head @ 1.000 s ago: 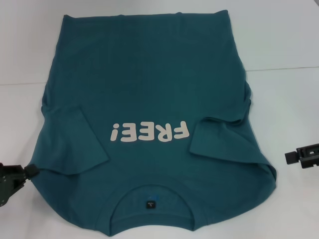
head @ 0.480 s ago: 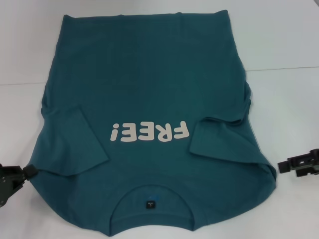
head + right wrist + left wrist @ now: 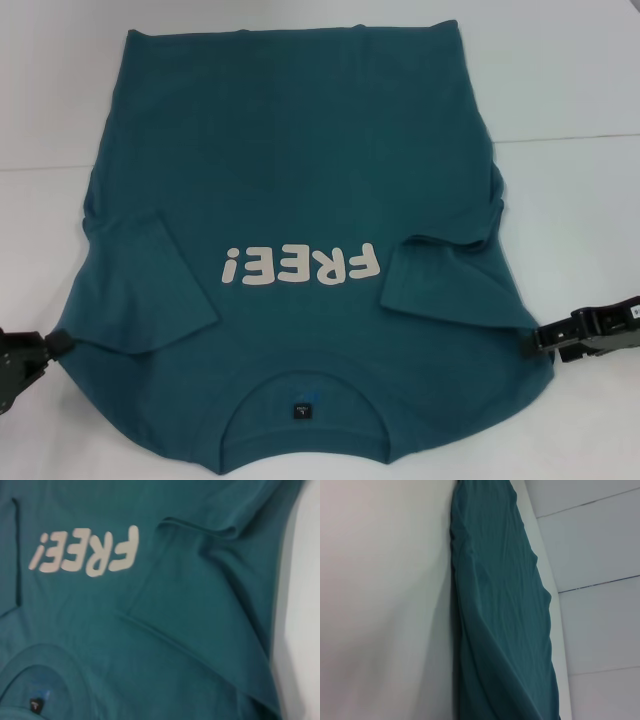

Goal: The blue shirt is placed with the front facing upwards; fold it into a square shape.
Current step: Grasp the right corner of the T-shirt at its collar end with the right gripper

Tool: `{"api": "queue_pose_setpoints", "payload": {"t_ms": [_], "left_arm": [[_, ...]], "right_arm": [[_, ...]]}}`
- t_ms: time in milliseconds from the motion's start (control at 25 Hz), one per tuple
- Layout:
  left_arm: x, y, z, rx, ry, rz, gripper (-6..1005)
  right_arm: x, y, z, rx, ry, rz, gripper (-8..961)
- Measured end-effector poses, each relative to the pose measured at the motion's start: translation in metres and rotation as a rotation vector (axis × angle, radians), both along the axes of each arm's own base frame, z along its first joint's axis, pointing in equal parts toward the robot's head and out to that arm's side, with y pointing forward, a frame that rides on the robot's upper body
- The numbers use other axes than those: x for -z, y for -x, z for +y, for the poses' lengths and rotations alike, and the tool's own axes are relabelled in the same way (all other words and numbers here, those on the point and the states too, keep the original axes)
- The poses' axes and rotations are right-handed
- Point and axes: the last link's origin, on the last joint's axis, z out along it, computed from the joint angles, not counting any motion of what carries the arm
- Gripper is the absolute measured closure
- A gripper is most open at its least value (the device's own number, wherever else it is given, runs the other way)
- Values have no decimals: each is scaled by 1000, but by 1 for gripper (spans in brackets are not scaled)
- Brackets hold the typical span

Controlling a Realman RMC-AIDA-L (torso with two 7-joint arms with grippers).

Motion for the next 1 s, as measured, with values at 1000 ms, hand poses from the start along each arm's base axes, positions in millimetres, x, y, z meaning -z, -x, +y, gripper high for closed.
{"api": "queue_pose_setpoints", "payload": {"t_ms": [1000], "left_arm": [[1,1,-1,-9,-6,-6,1000]], "right_arm": [[12,12,11,22,42,-113,435]]}}
